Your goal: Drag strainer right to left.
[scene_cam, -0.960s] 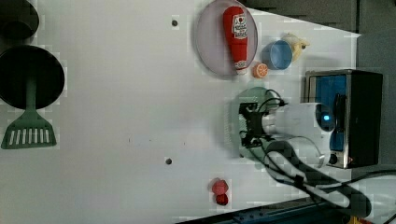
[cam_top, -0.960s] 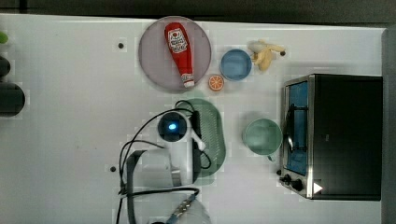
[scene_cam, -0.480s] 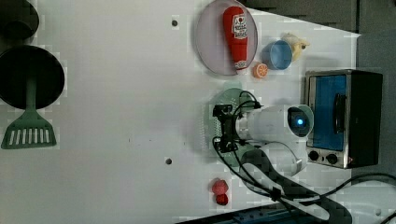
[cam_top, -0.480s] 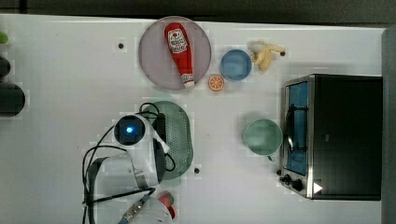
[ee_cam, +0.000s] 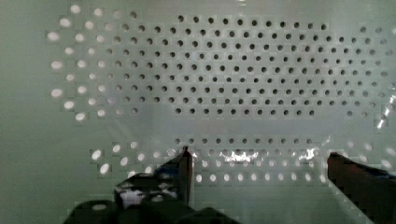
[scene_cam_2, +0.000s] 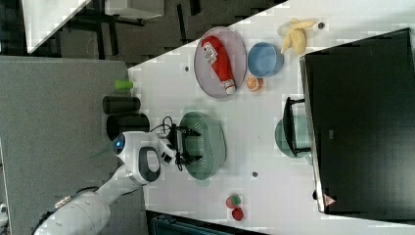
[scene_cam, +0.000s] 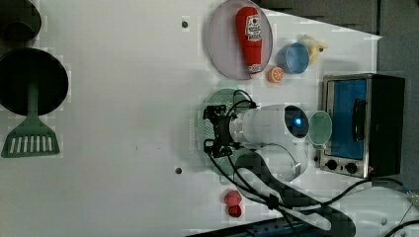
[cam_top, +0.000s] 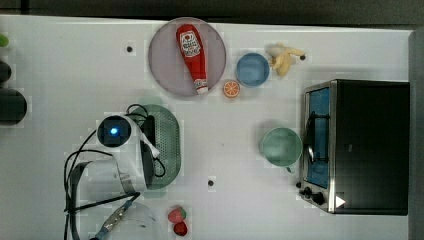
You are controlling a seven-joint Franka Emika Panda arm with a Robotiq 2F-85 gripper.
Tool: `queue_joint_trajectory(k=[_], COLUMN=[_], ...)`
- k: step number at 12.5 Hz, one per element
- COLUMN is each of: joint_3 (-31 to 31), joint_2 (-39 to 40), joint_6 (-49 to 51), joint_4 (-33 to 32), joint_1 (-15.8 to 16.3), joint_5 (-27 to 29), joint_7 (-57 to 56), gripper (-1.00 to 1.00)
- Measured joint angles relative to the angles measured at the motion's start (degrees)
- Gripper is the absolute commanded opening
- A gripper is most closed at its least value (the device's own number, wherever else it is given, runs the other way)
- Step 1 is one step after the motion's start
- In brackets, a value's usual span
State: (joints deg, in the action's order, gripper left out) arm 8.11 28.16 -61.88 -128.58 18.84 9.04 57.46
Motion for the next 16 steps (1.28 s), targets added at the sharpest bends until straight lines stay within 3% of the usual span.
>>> queue_joint_trajectory(k=[7,10,16], joint_3=[-0.2,-1.7,-0.3], joint_2=[1.0,2.0,5.2], joint_6=[2.1,1.0,1.2], joint_4=[4.0,4.7,10.0], joint_1=[4.1,7.9,10.4], joint_5=[1.3,3.7,6.8], joint_7=[7.2,7.4,9.9], gripper=[1.00,1.00,1.00])
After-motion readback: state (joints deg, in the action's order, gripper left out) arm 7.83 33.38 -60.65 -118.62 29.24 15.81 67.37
